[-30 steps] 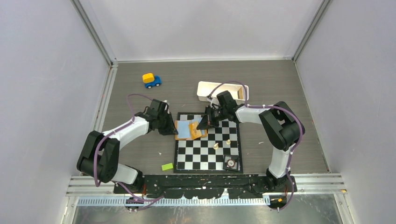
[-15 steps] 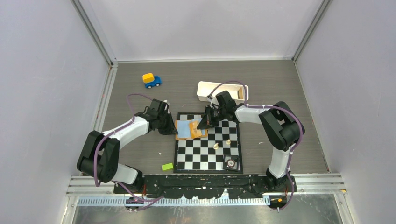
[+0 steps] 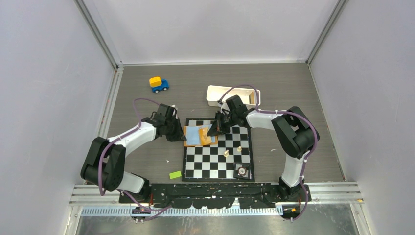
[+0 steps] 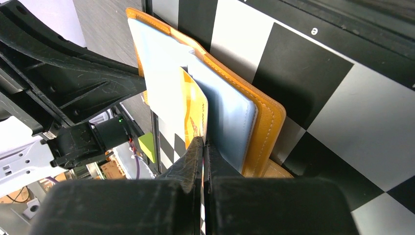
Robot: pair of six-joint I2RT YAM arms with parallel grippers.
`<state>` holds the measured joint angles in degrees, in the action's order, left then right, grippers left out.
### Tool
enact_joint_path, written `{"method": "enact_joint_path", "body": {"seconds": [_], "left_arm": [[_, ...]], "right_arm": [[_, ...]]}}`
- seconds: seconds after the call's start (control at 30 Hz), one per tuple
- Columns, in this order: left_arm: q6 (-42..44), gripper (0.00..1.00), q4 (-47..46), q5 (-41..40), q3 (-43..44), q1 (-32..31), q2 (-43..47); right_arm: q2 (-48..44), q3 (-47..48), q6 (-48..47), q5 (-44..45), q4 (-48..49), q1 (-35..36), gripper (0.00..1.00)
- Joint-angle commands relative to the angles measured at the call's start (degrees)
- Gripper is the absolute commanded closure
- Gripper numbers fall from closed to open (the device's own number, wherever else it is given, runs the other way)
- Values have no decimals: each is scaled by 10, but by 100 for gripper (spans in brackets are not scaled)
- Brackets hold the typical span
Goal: Put the credit cards into the card holder
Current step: Insert the credit card into the card holder.
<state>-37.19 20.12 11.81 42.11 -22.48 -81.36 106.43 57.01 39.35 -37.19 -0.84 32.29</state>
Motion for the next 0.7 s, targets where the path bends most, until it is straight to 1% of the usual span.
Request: {"method": "enact_joint_path", "body": {"seconds": [0.0, 0.33, 0.57, 0.67], "left_arm": [[8, 91, 6, -22, 7, 2, -16], [8, 91, 3, -22, 6, 2, -19], [11, 91, 0, -15, 5, 2, -18], [12, 91, -2, -13, 4, 2, -19]], "right_arm": [[-10, 6, -25, 46, -46, 2, 100], [-7, 17, -34, 64, -80, 6, 100], [6, 54, -48, 113, -148, 18, 100], [7, 55, -46, 120, -147, 22, 100]]}}
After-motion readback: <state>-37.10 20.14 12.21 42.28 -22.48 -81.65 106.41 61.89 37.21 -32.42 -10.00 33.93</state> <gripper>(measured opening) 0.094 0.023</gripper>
